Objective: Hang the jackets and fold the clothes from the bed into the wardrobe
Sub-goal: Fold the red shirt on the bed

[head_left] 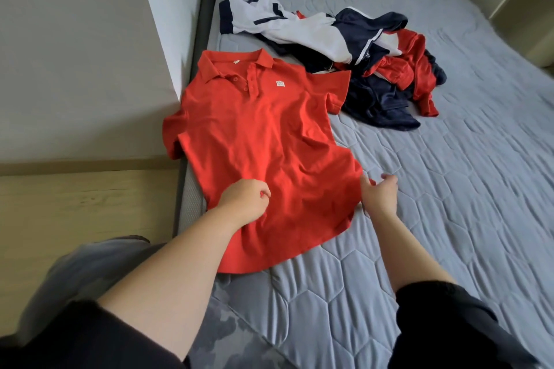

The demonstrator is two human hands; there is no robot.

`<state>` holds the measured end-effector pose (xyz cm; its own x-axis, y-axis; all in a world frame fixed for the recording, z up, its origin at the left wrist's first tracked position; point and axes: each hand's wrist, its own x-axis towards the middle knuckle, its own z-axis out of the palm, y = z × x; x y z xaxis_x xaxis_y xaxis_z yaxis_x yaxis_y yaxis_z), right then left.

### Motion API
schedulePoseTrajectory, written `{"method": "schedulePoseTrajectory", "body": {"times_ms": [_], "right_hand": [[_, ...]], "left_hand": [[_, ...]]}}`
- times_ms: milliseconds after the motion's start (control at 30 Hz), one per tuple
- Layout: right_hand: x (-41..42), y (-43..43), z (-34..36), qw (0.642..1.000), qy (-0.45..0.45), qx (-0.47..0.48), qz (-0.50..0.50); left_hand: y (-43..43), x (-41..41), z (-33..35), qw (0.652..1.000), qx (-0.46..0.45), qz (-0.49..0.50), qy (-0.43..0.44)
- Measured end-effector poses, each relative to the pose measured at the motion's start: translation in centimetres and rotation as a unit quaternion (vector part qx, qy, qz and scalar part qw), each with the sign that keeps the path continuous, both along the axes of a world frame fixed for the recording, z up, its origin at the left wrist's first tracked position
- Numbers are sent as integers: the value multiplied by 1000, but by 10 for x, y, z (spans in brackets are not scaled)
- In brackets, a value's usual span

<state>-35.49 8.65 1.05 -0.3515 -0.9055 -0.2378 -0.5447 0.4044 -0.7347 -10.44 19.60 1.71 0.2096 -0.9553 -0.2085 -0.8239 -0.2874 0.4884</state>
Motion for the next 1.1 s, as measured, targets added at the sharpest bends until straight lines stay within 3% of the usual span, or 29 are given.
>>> {"method": "schedulePoseTrajectory", "body": {"times_ms": [67, 133, 200, 333, 400, 500, 600, 667, 700, 767, 833, 900, 967, 1033, 1100], "right_hand": [[6, -10, 2, 973, -196, 88, -79], [6, -11, 1, 928, -310, 190, -83], [3, -12, -2, 906, -357, 212, -87], [-20, 0, -9, 880, -418, 124, -192], [-35, 16, -20, 879, -386, 71, -272], [-43, 31, -29, 882, -353, 38, -311], [-41, 27, -20, 815, -488, 69, -306], [-45, 19, -14, 787, -517, 110, -317], [-49, 16, -15, 796, -496, 140, -317], [-55, 10, -17, 859, -407, 130, -282], [-58, 5, -19, 926, -280, -24, -253], [-59, 10, -20, 965, -128, -101, -207], [-61, 20, -32, 980, -33, -76, -181], [-63, 28, -39, 978, -19, -9, -206], [-52, 31, -35, 980, 31, -31, -193]], "left_hand": [[-1, 5, -9, 1000, -13, -4, -25], [0, 7, -17, 999, -2, -28, -34], [1, 8, -22, 998, 19, -38, -41], [1, 7, -28, 995, 51, -57, -65], [2, 6, -30, 994, 57, -65, -70], [3, 7, -31, 993, 58, -74, -76], [4, 7, -30, 993, 62, -76, -70], [4, 7, -30, 993, 66, -75, -65], [4, 7, -30, 993, 68, -74, -62], [4, 8, -31, 993, 68, -72, -56], [4, 8, -31, 995, 67, -66, -45], [4, 8, -30, 995, 62, -60, -40], [5, 9, -31, 996, 61, -59, -40], [6, 8, -31, 995, 63, -60, -42], [6, 8, -32, 996, 59, -58, -34]]}}
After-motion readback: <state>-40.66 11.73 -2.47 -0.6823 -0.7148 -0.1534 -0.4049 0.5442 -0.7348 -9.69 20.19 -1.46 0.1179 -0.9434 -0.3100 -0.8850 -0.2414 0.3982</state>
